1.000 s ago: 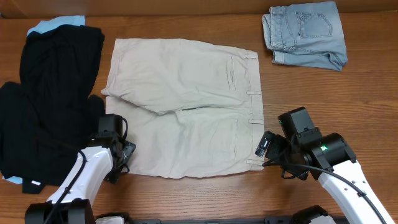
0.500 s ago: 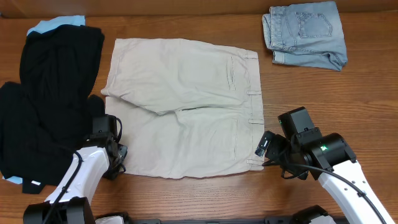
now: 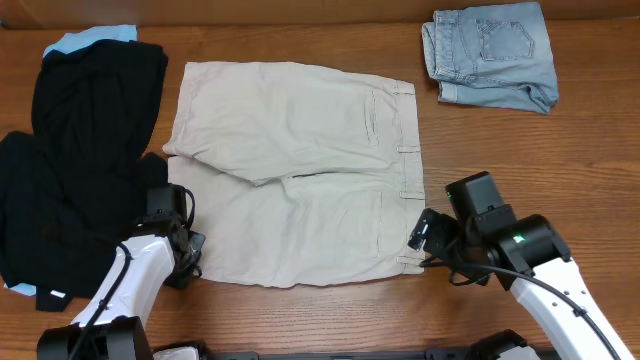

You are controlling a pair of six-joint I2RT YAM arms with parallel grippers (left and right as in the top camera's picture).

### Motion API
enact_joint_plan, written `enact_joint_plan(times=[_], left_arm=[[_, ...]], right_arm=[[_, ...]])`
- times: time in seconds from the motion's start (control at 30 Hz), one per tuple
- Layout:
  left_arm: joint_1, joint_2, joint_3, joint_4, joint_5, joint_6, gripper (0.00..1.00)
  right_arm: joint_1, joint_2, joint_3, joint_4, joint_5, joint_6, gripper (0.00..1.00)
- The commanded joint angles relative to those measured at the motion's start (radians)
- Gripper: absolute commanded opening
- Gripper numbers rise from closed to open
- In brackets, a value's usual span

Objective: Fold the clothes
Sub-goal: 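Grasp the bottom hem corners with the left and right grippers, then lift the hem with both grippers and fold it up over the top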

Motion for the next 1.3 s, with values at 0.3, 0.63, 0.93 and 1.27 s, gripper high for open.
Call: enact_joint_plan(times=[0.3, 0.63, 0.93, 1.27], left_arm=[[0.002, 0.015, 0.052, -0.026, 0.085, 0.082, 0.04], [0.002, 0.016, 0.047, -0.108, 0.126, 0.079, 0.04], [0.002, 0.016, 0.048, -0.079, 0.129, 0.079, 0.04], [0.002, 0.016, 0.088, -0.088, 0.129, 0.221, 0.04]], right_arm=[[0.113, 0.146, -0.234, 0.25, -0.111, 0.09, 0.81], [0.116, 0.222, -0.269, 0.306, -0.109, 0.111, 0.62], [0.1, 0.222, -0.269, 0.355, -0.044, 0.106, 0.52], [0.089, 0.223, -0.269, 0.376, 0.012, 0.107, 0.2]])
